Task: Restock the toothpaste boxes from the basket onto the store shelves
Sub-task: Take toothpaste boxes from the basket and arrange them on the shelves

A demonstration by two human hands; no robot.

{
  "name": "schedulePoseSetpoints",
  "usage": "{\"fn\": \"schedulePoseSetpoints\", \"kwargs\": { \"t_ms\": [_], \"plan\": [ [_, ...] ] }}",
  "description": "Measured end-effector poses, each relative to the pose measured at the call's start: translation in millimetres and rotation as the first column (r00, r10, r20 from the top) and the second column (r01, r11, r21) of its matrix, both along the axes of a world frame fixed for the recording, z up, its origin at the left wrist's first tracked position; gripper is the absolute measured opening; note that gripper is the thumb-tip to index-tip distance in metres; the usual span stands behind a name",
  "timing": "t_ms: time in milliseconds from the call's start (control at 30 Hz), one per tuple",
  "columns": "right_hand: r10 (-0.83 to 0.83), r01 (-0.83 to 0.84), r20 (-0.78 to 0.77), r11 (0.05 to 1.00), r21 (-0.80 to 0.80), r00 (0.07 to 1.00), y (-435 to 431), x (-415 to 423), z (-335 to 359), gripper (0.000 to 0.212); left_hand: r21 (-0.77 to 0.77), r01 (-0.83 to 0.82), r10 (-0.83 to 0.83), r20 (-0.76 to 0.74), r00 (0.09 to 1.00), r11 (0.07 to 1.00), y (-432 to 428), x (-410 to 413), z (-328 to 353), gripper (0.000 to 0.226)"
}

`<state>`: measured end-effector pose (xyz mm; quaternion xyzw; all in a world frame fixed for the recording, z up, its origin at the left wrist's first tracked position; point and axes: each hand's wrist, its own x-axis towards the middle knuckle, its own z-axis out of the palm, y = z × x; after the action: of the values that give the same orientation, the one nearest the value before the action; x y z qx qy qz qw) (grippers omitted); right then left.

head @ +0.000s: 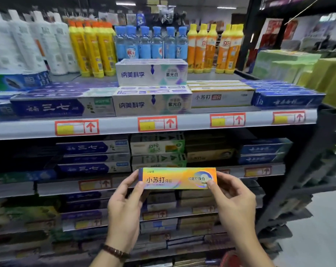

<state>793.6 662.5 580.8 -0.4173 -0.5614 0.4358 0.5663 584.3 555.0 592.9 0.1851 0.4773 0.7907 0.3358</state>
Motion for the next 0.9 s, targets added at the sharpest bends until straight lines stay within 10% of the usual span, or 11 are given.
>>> {"fn": "schedulePoseSetpoints", "kwargs": {
  "t_ms": [900],
  "plan": [
    [-0.094,0.082,0.143,0.993,0.089,0.985,119.8,81.8,-21.3,0.023,-0.178,-0.127,0.015,-0.525,0.851,0.976,102.9,87.1,-6.4,0.035]
  ]
}}
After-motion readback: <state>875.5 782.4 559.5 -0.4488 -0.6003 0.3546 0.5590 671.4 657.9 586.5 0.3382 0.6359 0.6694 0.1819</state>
